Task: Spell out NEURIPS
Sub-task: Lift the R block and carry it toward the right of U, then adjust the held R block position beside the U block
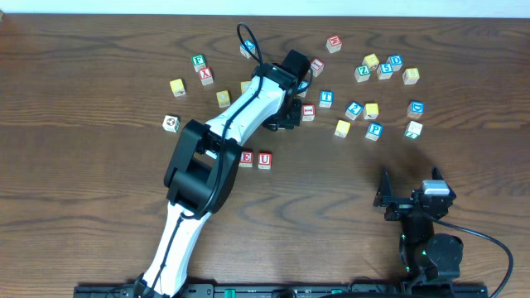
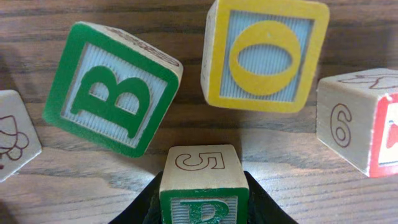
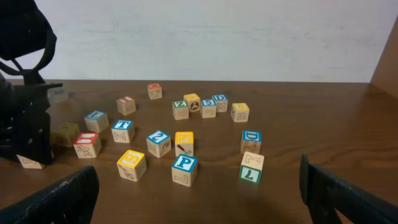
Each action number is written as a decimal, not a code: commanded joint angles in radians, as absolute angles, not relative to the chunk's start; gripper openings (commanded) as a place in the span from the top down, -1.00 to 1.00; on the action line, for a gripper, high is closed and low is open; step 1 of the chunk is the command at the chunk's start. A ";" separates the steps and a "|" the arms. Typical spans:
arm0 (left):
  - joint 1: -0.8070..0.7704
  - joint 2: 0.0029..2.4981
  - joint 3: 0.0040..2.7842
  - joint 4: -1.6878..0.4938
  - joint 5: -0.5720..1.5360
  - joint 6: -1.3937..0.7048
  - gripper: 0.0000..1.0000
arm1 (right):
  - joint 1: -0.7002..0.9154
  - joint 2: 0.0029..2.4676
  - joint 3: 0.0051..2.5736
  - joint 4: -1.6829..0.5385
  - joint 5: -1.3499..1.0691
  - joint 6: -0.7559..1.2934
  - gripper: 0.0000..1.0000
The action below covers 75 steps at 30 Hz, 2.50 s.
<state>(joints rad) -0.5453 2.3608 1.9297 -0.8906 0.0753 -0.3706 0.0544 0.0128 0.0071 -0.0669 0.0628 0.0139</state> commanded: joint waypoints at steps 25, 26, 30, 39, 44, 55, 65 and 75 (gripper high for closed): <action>-0.636 1.837 1.948 -1.238 0.038 -0.354 0.85 | 0.047 0.011 0.006 -0.071 0.060 0.006 -0.99; -0.645 1.837 1.947 -1.247 0.025 -0.358 0.85 | 0.047 0.011 0.006 -0.071 0.060 0.006 -0.98; -0.728 1.837 1.937 -1.266 -0.054 -0.381 0.85 | 0.047 0.011 0.006 -0.071 0.060 0.006 -0.98; -0.870 1.837 1.932 -1.246 -0.125 -0.492 0.85 | 0.047 0.011 0.006 -0.071 0.060 0.006 -0.99; -0.916 1.837 1.886 -1.218 -0.146 -0.523 0.85 | 0.047 0.011 0.006 -0.071 0.060 0.006 -0.99; -0.938 1.837 1.658 -1.035 -0.147 -0.601 0.85 | 0.047 0.011 0.006 -0.071 0.060 0.006 -0.99; -0.937 1.838 1.488 -0.842 -0.147 -0.604 0.85 | 0.047 0.011 0.006 -0.071 0.060 0.006 -0.99; -0.867 1.865 1.414 -0.790 -0.147 -0.604 0.85 | 0.047 0.011 0.006 -0.071 0.060 0.006 -0.98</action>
<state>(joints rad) -0.8967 1.8511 1.4467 -0.7937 -0.1307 -0.5991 0.0544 0.0128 0.0071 -0.0666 0.0628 0.0139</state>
